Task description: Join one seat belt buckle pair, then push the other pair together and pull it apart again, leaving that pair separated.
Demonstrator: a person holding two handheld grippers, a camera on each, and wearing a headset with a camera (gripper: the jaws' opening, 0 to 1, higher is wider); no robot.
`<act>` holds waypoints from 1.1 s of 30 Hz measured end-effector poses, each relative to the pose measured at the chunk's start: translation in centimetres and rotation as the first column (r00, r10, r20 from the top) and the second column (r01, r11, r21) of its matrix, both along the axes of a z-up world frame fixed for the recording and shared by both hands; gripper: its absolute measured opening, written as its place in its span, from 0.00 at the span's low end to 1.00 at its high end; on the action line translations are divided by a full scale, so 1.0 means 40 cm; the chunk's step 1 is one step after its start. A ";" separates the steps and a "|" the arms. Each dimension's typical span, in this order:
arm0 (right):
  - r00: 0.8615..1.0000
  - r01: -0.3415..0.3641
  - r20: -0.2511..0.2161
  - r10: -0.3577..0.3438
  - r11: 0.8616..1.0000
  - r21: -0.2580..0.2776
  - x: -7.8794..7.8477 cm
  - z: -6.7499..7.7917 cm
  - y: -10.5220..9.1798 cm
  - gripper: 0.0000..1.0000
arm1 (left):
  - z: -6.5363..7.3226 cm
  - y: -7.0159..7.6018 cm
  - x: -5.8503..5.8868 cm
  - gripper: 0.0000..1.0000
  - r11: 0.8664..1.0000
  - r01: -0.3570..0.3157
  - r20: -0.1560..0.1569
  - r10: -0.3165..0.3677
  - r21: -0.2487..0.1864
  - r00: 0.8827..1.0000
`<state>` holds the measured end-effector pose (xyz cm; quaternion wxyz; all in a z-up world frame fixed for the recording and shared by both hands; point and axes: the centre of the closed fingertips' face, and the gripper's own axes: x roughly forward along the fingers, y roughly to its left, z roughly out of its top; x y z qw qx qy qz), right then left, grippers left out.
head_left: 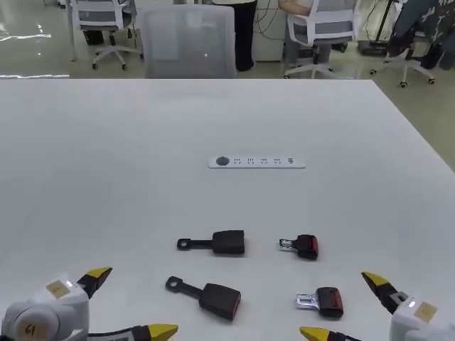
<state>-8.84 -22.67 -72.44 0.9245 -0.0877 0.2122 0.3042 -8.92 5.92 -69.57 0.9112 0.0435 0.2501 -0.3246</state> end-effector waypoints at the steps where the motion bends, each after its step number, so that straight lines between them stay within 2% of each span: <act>1: 1.000 -0.002 -0.003 0.002 1.000 0.000 0.000 -0.002 0.000 0.95 | -0.001 -0.001 0.001 1.00 1.000 0.002 0.000 -0.002 0.000 1.000; 9: 0.999 -0.029 -0.025 0.028 1.000 -0.007 0.009 -0.020 -0.009 0.97 | -0.012 -0.016 0.009 1.00 1.000 0.024 -0.013 -0.024 -0.003 1.000; 13: 0.998 -0.051 -0.039 0.050 0.999 -0.012 0.016 -0.031 -0.013 0.96 | -0.025 -0.030 0.014 1.00 0.999 0.053 -0.019 -0.052 0.013 0.998; 33: 0.993 -0.092 -0.077 0.089 0.995 -0.029 0.043 -0.060 -0.017 0.95 | -0.055 -0.066 0.061 1.00 0.993 0.117 -0.031 -0.116 0.027 0.993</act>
